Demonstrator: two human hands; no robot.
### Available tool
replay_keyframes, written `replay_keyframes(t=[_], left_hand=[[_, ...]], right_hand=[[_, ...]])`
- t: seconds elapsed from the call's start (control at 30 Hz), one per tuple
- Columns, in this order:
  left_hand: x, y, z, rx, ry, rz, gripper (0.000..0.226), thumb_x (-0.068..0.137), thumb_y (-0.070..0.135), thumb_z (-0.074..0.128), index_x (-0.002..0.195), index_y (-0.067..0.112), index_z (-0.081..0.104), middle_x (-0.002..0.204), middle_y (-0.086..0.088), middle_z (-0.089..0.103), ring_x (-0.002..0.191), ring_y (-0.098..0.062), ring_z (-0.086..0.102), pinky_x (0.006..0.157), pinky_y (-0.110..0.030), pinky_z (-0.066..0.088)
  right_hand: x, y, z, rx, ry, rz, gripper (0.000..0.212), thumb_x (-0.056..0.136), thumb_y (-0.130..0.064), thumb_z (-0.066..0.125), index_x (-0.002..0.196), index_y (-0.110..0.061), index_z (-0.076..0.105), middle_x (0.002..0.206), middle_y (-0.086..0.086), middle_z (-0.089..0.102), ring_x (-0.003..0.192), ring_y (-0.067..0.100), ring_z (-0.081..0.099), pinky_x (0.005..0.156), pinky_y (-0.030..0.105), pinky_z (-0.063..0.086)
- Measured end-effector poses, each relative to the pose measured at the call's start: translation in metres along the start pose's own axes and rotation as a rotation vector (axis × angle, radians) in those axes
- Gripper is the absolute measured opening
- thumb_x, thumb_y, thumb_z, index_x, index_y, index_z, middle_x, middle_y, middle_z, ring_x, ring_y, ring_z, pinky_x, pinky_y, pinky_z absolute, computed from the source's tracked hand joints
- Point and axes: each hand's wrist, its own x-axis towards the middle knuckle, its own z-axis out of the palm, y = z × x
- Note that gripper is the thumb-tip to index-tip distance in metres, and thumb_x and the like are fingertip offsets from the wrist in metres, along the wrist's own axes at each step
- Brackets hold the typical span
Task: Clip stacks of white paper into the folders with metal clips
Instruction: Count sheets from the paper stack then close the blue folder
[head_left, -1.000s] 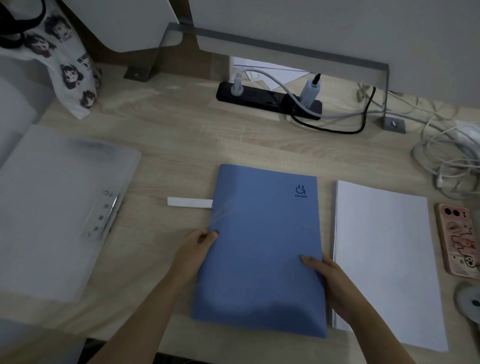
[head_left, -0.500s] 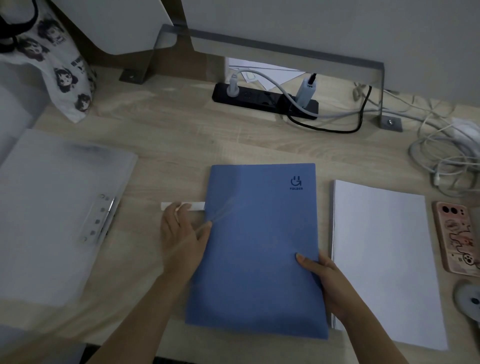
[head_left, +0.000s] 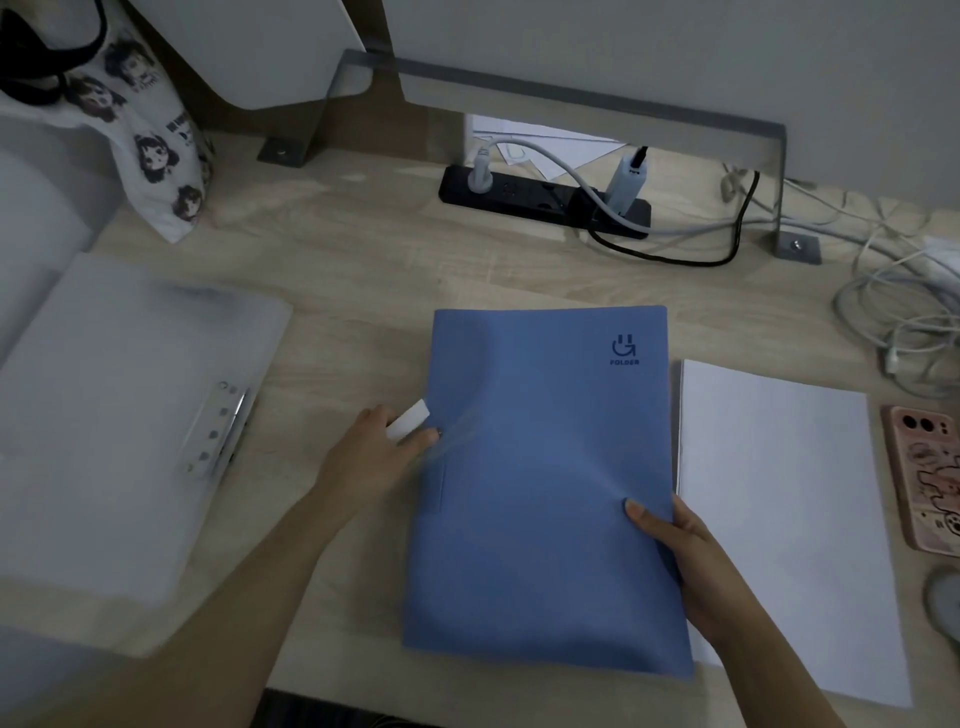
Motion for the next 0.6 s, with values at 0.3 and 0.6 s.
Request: replay_keyframes(t=[0.3, 0.6], left_hand=[[-0.014, 0.017, 0.029, -0.246, 0.073, -0.171, 0.037, 0.094, 0.044, 0.039, 0.095, 0.009, 0.051, 0.078, 0.001, 0.05, 0.082, -0.02, 0.051, 0.074, -0.032, 0.035], [-0.01, 0.012, 0.042, -0.422, 0.041, -0.298, 0.051, 0.095, 0.043, 0.036, 0.12, 0.003, 0.054, 0.119, -0.016, 0.059, 0.111, -0.031, 0.055, 0.099, -0.041, 0.04]], right_hand=[[-0.005, -0.002, 0.014, 0.015, 0.021, -0.04, 0.023, 0.085, -0.018, 0.06, 0.108, -0.022, 0.062, 0.097, 0.004, 0.075, 0.082, 0.025, 0.072, 0.063, 0.036, 0.059], [-0.007, 0.004, 0.025, 0.064, 0.026, -0.074, 0.024, 0.087, -0.012, 0.057, 0.107, -0.023, 0.061, 0.093, 0.001, 0.075, 0.078, 0.022, 0.072, 0.057, 0.031, 0.059]])
